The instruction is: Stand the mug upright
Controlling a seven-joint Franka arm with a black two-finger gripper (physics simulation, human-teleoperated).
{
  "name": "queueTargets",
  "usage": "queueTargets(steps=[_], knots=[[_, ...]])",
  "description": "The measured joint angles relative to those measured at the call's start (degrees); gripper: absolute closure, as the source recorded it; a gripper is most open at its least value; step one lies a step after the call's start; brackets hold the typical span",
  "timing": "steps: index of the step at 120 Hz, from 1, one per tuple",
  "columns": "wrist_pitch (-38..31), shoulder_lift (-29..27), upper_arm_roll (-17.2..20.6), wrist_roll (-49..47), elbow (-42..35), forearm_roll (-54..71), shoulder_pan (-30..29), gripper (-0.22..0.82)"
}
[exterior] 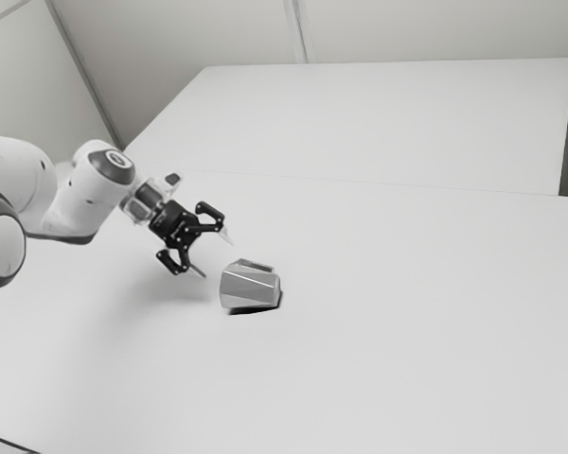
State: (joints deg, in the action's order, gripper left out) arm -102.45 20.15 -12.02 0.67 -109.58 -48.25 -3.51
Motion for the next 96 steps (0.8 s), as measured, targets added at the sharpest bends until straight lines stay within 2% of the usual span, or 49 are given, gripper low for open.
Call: queueTargets(steps=[30, 73, 80, 96], knots=[[-1.8, 0.7, 0.1, 4.2, -3.8, -7.5, 0.6, 0.0], [-3.1, 1.4, 1.5, 7.7, -4.0, -11.6, 1.6, 0.0], [-3.5, 1.5, 1.8, 8.0, -4.0, -11.6, 1.7, 0.08], [-4.1, 1.5, 2.0, 8.7, -3.7, -10.3, 2.3, 0.42]])
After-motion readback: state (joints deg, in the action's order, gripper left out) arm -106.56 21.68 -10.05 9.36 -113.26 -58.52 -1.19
